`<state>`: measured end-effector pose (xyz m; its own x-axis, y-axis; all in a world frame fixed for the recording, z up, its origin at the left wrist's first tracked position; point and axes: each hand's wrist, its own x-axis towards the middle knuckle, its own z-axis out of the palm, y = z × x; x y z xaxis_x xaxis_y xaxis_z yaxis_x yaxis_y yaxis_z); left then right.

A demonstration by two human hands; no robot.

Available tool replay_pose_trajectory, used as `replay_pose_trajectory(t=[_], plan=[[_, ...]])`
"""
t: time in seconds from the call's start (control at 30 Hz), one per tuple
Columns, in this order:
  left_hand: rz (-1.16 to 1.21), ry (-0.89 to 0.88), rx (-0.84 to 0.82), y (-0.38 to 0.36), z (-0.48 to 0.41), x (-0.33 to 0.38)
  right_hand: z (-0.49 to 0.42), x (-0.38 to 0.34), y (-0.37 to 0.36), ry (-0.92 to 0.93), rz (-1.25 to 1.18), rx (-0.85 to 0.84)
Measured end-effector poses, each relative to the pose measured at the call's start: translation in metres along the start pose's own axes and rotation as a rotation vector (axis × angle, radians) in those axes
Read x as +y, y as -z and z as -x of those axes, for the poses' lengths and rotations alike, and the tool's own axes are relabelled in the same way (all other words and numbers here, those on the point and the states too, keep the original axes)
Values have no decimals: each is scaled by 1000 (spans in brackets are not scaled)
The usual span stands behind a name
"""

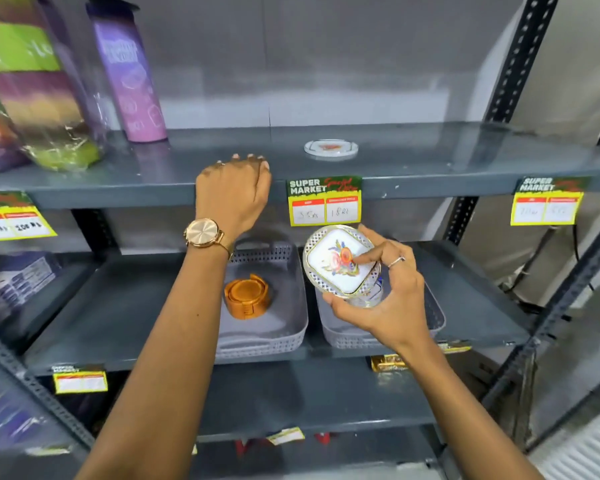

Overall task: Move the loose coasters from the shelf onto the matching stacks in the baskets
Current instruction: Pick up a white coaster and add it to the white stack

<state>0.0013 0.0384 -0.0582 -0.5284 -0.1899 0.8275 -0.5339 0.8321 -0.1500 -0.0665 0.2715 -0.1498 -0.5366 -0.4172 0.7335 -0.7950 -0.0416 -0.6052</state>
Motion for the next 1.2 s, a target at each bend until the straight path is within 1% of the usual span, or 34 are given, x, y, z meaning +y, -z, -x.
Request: replay_pose_trajectory(t=[0.1,0.23,0.3,0.47,0.53,0.63,0.73,0.93,1.07,1.2], plan=[[21,50,73,-3,1,4,16,33,0,-198,101,-44],[33,85,88,-4,3,8,23,87,2,-454,228,-78],[38,101,98,-6,4,10,22,111,-1,-536,315,-164],[44,105,175,-10,4,10,20,161,-21,-684,518,-441],[45,105,193,-12,5,10,20,174,-27,-702,577,-499],[55,107,253,-18,5,9,16,186,-33,-705,609,-517],[15,111,296,-20,4,10,10,193,-39,-716,639,-567],[-46,177,302,-24,4,13,-3,202,-50,-708,640,-674],[-35,183,309,-26,4,13,-9,207,-58,-680,785,-742],[5,170,324,-32,5,9,-14,210,-63,-623,902,-770]])
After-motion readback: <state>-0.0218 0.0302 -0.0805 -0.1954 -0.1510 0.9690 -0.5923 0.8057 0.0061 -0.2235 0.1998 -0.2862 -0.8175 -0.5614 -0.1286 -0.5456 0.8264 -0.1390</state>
